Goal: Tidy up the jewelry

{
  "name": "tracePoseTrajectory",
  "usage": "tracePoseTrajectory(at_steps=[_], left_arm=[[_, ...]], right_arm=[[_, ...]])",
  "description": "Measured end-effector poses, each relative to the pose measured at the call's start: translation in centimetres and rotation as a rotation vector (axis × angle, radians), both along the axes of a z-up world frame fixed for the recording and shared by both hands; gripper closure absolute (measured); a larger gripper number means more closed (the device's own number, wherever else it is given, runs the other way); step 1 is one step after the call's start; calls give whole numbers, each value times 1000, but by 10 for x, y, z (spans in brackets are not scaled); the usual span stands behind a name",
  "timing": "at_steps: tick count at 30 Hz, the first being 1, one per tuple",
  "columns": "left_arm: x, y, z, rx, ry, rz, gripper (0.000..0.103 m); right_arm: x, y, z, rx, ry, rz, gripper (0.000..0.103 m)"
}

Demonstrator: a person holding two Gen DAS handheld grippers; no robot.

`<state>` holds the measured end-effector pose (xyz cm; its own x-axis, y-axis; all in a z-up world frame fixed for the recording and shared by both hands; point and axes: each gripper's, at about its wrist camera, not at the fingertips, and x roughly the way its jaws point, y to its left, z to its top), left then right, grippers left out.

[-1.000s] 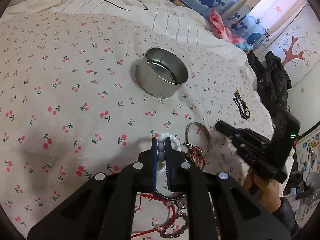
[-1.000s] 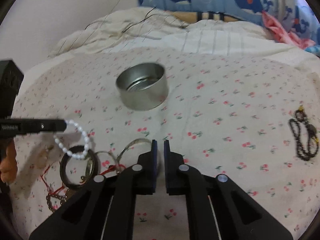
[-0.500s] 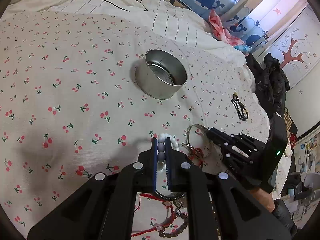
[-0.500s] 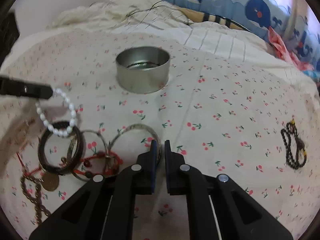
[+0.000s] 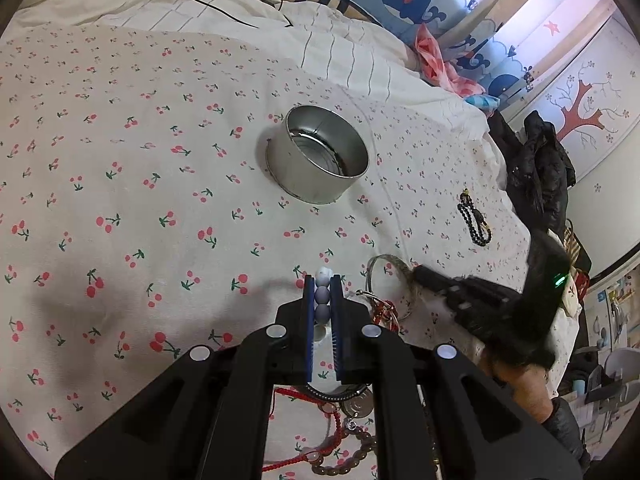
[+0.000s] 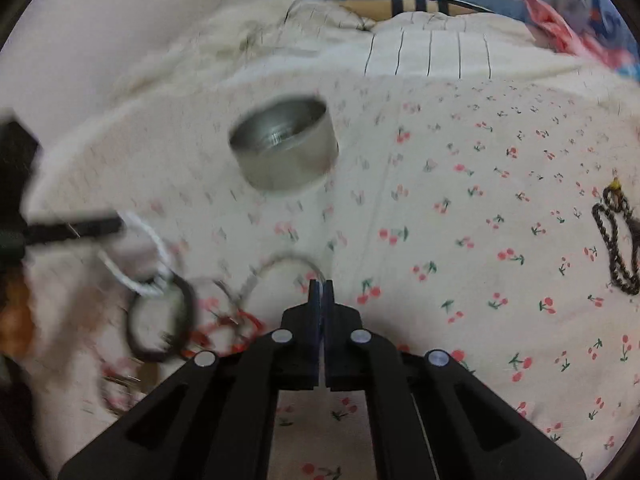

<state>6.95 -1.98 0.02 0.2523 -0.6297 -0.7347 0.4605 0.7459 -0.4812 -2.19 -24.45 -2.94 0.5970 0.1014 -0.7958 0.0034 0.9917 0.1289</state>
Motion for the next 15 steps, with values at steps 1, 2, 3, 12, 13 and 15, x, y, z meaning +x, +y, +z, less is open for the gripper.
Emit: tracePoseTrajectory(at_steps=[1, 2, 3, 12, 13, 15], left_arm=[[0, 0, 0, 1, 0, 0, 96], [-1, 1, 0, 0, 1, 0, 96], [-1, 0, 0, -1, 2, 1, 96], [0, -1, 0, -10, 3, 3, 96], [0, -1, 0, -11, 5, 3, 96], [0, -1, 0, -11, 4, 2, 96]], right_arm=[[1, 7, -3, -42, 5, 13, 100], [0, 9, -3, -58, -6, 13, 101], [-2, 11, -4, -66, -12, 14, 101], [-10, 5, 14, 6, -54, -2, 102], [-8, 4, 10, 2, -40, -11, 102], [-6, 8, 1, -64, -8, -26, 102]])
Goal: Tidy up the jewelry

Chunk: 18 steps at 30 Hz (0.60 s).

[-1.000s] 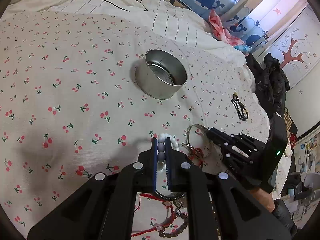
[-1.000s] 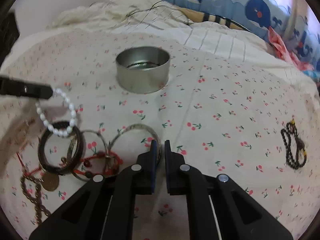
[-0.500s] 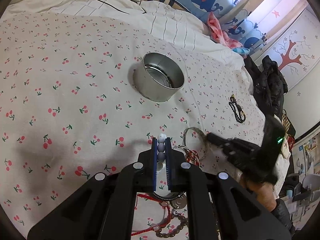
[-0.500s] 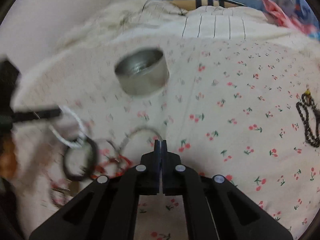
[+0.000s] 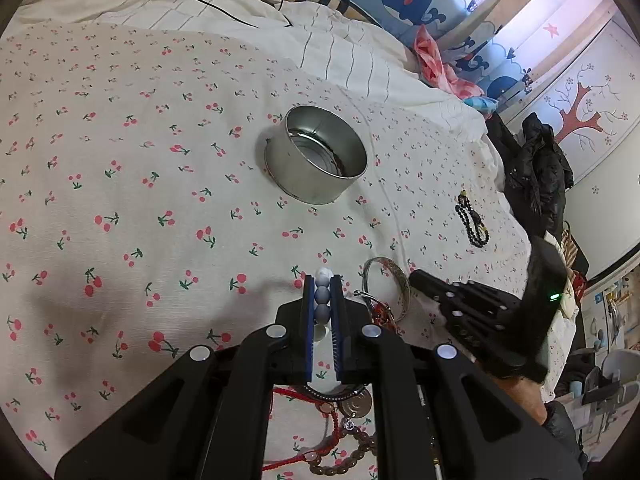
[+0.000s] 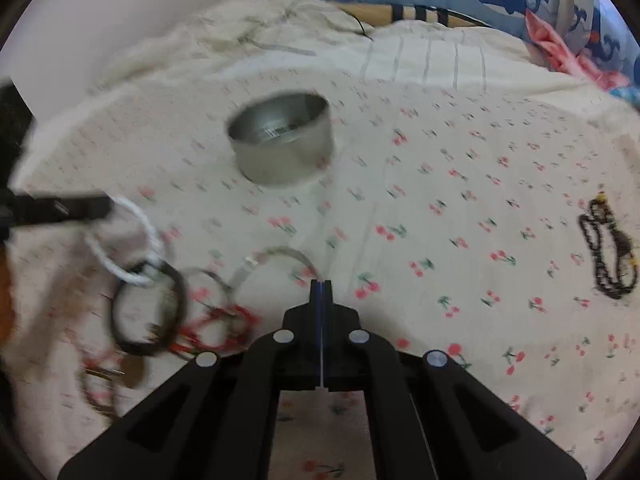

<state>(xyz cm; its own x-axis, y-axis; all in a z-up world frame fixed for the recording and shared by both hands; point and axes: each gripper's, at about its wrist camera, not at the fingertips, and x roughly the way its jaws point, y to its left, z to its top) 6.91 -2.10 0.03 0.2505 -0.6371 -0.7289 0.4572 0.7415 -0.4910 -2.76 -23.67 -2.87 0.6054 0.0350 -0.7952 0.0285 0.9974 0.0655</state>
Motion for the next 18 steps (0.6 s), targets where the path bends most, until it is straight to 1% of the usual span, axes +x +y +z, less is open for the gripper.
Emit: tracePoseTrajectory(at_steps=[4, 6, 7, 9, 10, 11, 13, 14, 16, 18], left_arm=[[0, 0, 0, -1, 0, -1, 96], [0, 1, 0, -2, 0, 0, 96], [0, 1, -1, -4, 1, 1, 96], [0, 0, -1, -4, 2, 1, 96], [1, 1, -1, -5, 2, 1, 96], [1, 0, -1, -4, 3, 1, 96], [1, 1, -1, -5, 1, 0, 96], [1, 0, -1, -5, 1, -1, 96], [1, 1, -2, -5, 1, -1, 96], [1, 1, -1, -5, 1, 0, 96]], right_arm=[[3, -3, -14, 58, 61, 1, 102], [2, -6, -12, 103, 66, -11, 102], [2, -7, -9, 142, 70, -8, 101], [2, -7, -5, 130, 69, -18, 89], [2, -9, -4, 140, 63, -17, 73], [0, -13, -4, 168, 54, -21, 50], [-1, -15, -3, 223, 27, -1, 13], [-2, -13, -1, 219, 14, 5, 12], [-1, -5, 2, 164, 5, 11, 12], [-1, -3, 6, 125, -10, -9, 13]])
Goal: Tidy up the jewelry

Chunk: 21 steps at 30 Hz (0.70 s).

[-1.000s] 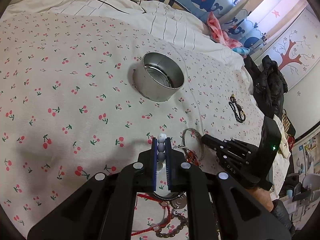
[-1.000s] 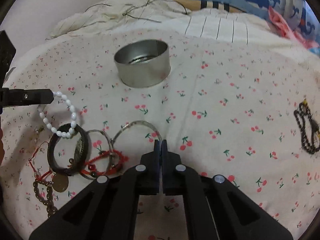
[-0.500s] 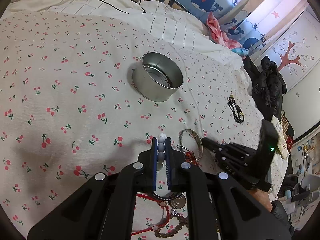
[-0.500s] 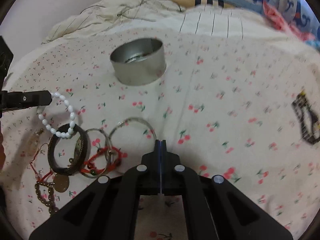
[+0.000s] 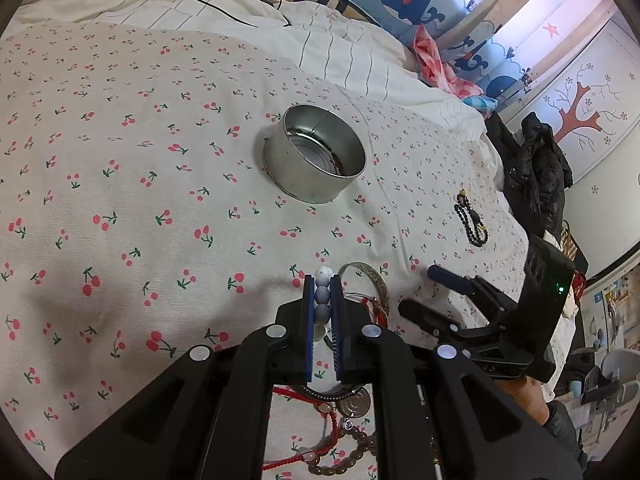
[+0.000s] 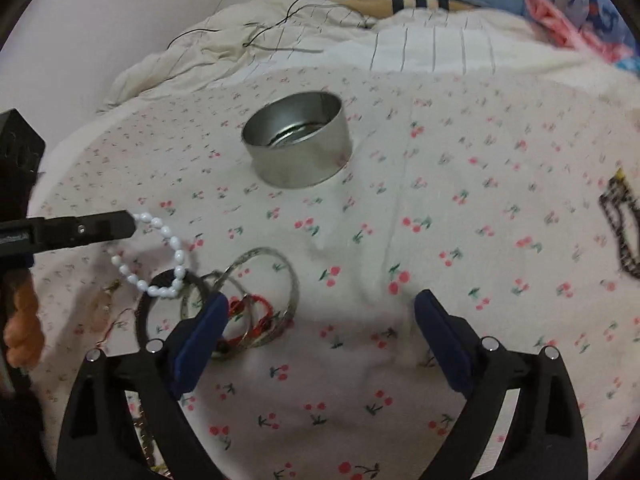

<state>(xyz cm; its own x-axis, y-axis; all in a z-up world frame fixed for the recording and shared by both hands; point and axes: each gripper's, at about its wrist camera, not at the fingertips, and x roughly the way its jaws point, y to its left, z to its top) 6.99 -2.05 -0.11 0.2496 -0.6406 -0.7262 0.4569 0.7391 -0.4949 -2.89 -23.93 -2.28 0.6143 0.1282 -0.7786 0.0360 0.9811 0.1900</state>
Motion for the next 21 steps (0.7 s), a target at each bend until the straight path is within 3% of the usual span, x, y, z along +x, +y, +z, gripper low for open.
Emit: tracePoseTrajectory(at_steps=[1, 2, 5, 10, 11, 14, 17, 21], left_arm=[[0, 0, 0, -1, 1, 2, 96], [0, 0, -1, -1, 2, 1, 96], [0, 0, -1, -2, 4, 1, 96], [-1, -1, -3, -1, 5, 0, 96], [-2, -1, -3, 0, 6, -1, 96], [-3, -2, -4, 1, 8, -2, 96], [-3, -1, -4, 2, 7, -2, 96], [-3, -1, -3, -4, 5, 0, 96]], right_arm=[[1, -2, 1, 13, -4, -10, 18], [2, -3, 2, 29, -5, -18, 29], [8, -2, 0, 21, -4, -29, 45], [19, 16, -13, -36, 32, 25, 56], [20, 19, -15, -45, 32, 36, 69], [21, 28, -21, -100, 35, 66, 90], [18, 39, -20, -163, 25, 103, 96], [11, 35, -6, -165, -31, 82, 98]])
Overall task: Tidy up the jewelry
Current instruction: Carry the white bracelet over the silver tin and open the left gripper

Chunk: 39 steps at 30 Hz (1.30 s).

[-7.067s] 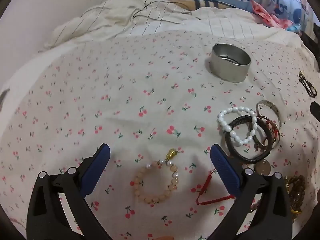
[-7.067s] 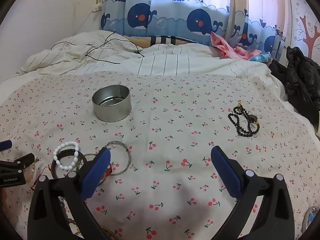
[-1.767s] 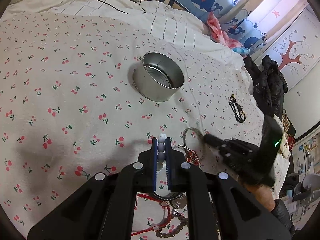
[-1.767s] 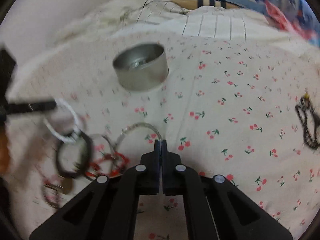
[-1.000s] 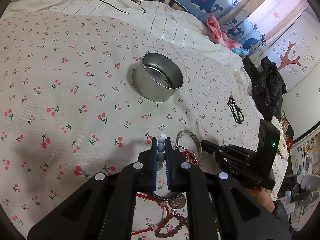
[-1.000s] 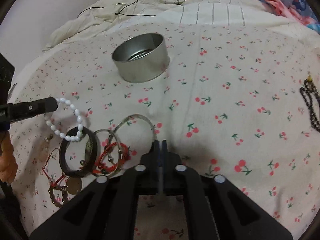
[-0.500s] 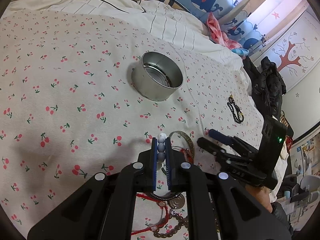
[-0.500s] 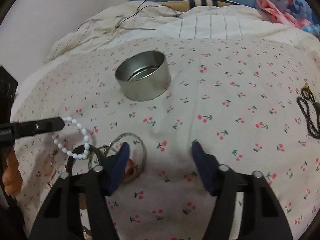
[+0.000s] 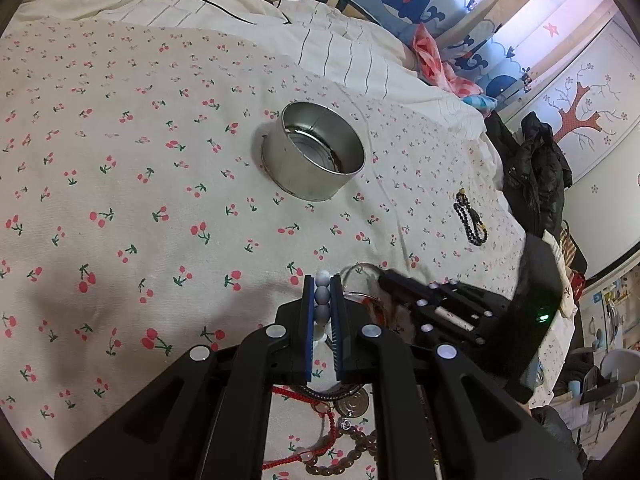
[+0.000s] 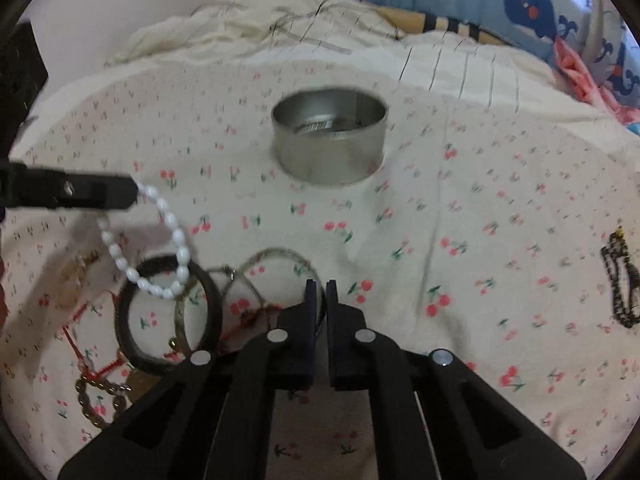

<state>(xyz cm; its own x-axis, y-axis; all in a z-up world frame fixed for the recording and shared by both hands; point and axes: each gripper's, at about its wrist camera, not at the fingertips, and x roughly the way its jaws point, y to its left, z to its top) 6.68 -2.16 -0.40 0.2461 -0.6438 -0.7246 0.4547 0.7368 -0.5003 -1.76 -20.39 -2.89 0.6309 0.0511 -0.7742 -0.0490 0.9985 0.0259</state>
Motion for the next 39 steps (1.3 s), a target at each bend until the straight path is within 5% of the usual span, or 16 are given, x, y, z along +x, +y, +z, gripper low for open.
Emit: tracePoseTrajectory(at_steps=[8, 16, 25, 30, 31, 32, 33, 39], left_arm=[[0, 5, 12, -75, 3, -2, 96], [12, -2, 38, -108, -26, 3, 96], [84, -51, 54, -157, -57, 16, 96], [114, -71, 33, -147, -24, 37, 96], [118, -73, 27, -129, -15, 43, 93], [120, -73, 20, -113, -3, 48, 92], [121, -72, 14, -105, 9, 50, 88], [93, -36, 15, -46, -14, 51, 65]], right_arm=[[-10, -11, 48, -76, -138, -49, 98], [5, -21, 83, -28, -217, -72, 98], [100, -1, 63, -227, -162, -18, 98], [129, -2, 49, -218, -105, -7, 95], [136, -7, 44, -153, -66, -2, 82], [137, -10, 43, -124, -62, -11, 56], [135, -12, 43, -107, -70, -28, 48], [78, -36, 70, 137, -120, -32, 47]])
